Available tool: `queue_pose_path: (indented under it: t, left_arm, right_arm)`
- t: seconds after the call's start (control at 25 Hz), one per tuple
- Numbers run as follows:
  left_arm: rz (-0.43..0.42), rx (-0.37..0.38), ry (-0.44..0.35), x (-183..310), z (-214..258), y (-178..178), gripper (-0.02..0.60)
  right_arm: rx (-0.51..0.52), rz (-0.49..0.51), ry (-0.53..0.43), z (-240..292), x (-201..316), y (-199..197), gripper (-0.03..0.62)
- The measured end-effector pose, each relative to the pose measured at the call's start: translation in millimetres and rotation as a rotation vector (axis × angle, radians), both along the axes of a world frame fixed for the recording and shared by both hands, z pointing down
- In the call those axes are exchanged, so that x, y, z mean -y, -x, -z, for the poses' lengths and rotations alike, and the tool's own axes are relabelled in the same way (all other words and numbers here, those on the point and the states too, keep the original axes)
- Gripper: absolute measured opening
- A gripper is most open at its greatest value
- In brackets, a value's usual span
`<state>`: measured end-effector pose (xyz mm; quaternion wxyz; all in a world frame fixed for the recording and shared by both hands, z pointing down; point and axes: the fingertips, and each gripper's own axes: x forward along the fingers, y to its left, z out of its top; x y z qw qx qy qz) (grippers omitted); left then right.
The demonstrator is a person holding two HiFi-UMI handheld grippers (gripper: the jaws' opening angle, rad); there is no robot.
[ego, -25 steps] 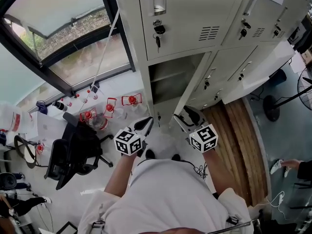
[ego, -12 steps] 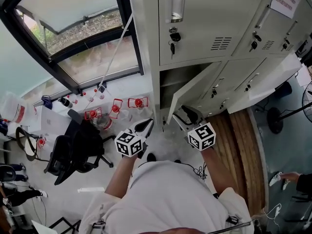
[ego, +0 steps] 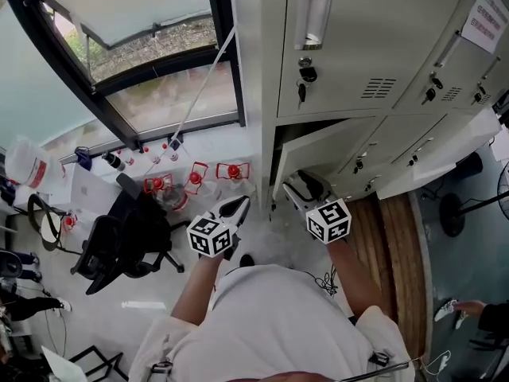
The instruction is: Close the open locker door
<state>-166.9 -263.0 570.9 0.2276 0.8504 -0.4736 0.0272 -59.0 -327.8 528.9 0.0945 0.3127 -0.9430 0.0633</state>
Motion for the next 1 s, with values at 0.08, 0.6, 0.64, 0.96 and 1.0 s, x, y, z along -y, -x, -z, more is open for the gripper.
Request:
queue_pose_path:
  t: [0.08, 0.6, 0.64, 0.96, 1.0]
  left_arm:
    - [0.012, -0.001, 0.000, 1.4, 0.5, 4.2, 0.015]
    - [0.074, -0.005, 0.001, 0.8, 0.0, 19.6, 0.015]
    - [0.079, -0.005, 0.001, -0.6, -0.2, 21.4, 0.015]
    - [0.105, -0.006, 0.005, -8.4, -1.3, 32.1, 0.015]
    - [0.106, -0.007, 0.005, -9.8, -1.3, 32.6, 0.015]
  right_arm:
    - [0.001, 0.002, 0.000, 0.6, 5.0, 3.7, 0.215]
    - [0.030, 0.002, 0.008, 7.2, 36.0, 16.9, 0.213]
    - [0.033, 0.001, 0.011, 7.3, 37.1, 17.5, 0.213]
    - [0.051, -0.007, 0.030, 9.1, 43.3, 20.0, 0.213]
    - [0.050, -0.008, 0.030, 9.2, 42.6, 20.1, 0.213]
